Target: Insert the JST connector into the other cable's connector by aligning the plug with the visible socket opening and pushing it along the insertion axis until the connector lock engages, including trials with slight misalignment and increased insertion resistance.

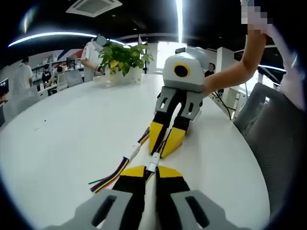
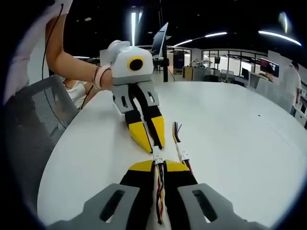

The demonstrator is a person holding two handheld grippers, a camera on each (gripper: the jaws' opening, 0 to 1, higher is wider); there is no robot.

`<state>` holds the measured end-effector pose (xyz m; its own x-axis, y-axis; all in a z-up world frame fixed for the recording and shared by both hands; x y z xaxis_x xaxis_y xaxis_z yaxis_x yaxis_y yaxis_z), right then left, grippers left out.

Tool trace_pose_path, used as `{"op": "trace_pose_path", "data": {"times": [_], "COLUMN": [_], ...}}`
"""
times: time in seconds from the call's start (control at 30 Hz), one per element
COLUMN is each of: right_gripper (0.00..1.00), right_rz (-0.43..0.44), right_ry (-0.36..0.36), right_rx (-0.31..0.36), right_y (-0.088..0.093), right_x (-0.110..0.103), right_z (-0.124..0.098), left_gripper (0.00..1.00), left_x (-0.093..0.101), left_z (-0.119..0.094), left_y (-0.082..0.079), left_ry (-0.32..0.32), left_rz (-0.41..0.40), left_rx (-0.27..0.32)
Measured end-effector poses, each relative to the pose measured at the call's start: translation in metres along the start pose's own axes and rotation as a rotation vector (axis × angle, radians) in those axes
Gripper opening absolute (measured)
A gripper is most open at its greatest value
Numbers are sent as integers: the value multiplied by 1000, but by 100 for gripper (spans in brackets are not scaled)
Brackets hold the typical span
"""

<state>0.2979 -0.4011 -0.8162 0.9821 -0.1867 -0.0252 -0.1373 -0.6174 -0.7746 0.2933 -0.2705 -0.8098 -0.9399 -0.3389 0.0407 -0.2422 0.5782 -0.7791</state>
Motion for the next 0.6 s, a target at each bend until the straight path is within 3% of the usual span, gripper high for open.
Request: {"op": "trace_pose_path", "data": {"times": [0.27,0.6], "right_gripper": [5,6], "right_rz": [23,62], "right_ry": [1,32], "right_rx": [-2,-13], "right_y": [0,3], "right_x": [-4,-7], "right_z": [-2,-11], "left_gripper": [1,6], "left_x": [2,5], "left_z": [-1,-7], "left_y": [1,-1], "left_ry": [5,-21], "left_rz": [-50,-52], "left_rx": [3,2]}}
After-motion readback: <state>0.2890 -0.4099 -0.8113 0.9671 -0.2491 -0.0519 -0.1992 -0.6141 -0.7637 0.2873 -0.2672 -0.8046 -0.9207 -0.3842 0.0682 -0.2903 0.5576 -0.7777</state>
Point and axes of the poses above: the point that each gripper's makers call its tool centre point, and the gripper's own axes: z roughly forward along the fingers, x roughly to its right, y roughly out of its underside, the point moved 7 cm from there along -z, roughly backward along the fingers, and after that the axes turned 11 degrees about -x, right-handed, at the moved point
